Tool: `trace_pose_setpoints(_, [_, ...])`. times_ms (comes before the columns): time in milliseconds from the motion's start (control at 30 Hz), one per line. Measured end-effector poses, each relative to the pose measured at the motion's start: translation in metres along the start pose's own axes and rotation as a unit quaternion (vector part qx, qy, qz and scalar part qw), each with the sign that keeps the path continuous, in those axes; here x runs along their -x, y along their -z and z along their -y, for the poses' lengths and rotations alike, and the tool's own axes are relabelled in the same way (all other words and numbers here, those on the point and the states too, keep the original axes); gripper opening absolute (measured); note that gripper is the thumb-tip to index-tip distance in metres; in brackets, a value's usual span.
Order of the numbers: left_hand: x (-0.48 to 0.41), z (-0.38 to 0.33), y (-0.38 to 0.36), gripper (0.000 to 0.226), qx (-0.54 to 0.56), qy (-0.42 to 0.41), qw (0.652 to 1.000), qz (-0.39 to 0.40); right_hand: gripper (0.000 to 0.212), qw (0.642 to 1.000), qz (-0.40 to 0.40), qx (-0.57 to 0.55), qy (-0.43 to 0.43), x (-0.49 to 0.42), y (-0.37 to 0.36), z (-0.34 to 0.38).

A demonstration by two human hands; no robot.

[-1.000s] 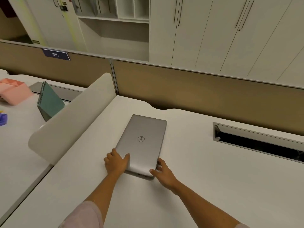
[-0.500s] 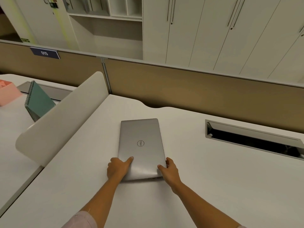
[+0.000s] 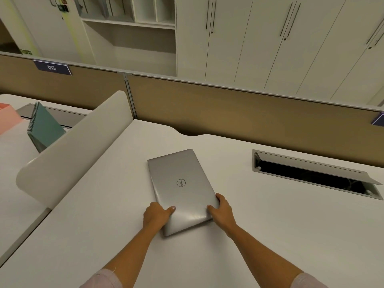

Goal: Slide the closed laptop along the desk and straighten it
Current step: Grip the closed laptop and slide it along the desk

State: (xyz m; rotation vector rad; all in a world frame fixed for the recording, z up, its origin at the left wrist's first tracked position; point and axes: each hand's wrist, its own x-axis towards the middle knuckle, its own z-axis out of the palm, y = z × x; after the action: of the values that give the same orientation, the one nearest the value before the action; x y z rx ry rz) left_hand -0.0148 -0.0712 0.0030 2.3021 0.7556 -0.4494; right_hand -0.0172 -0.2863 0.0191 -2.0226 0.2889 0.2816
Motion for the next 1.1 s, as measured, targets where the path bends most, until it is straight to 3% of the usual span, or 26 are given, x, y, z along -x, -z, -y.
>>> trace_pose_setpoints(133, [-0.006, -0.009, 0.015, 0.065, -0.089, -0.025, 0.995, -0.026, 0.061, 1.0, 0.01, -0.008, -0.004, 0.001, 0.003, -0.004])
trace_pose_setpoints(267, [-0.022, -0.026, 0.026, 0.082, -0.045, -0.054, 0.992, -0.1, 0.069, 1.0, 0.027, 0.008, 0.003, -0.002, 0.006, -0.009])
trace_pose_setpoints(500, [-0.071, -0.047, 0.04, 0.094, -0.044, -0.144, 0.988, -0.035, 0.109, 0.993, 0.046, 0.111, 0.022, -0.008, 0.0, -0.022])
trace_pose_setpoints(667, [-0.095, -0.055, 0.042, 0.097, 0.077, -0.082, 0.994, 0.004, 0.126, 0.975, 0.11, 0.178, 0.077, -0.009, 0.01, -0.037])
trace_pose_setpoints(933, [-0.124, -0.085, 0.042, 0.12, 0.261, 0.09, 0.961, 0.013, 0.091, 0.985, 0.042, 0.148, 0.076, -0.023, 0.009, -0.041])
trace_pose_setpoints(1000, [-0.136, -0.081, 0.05, 0.11, 0.312, 0.099, 0.944, 0.03, 0.092, 0.988, 0.039, 0.136, 0.062, -0.027, 0.012, -0.041])
trace_pose_setpoints(1100, [-0.141, -0.069, 0.054, 0.085, 0.321, 0.104, 0.94, 0.047, 0.112, 0.988, 0.062, 0.136, 0.04, -0.031, 0.019, -0.044])
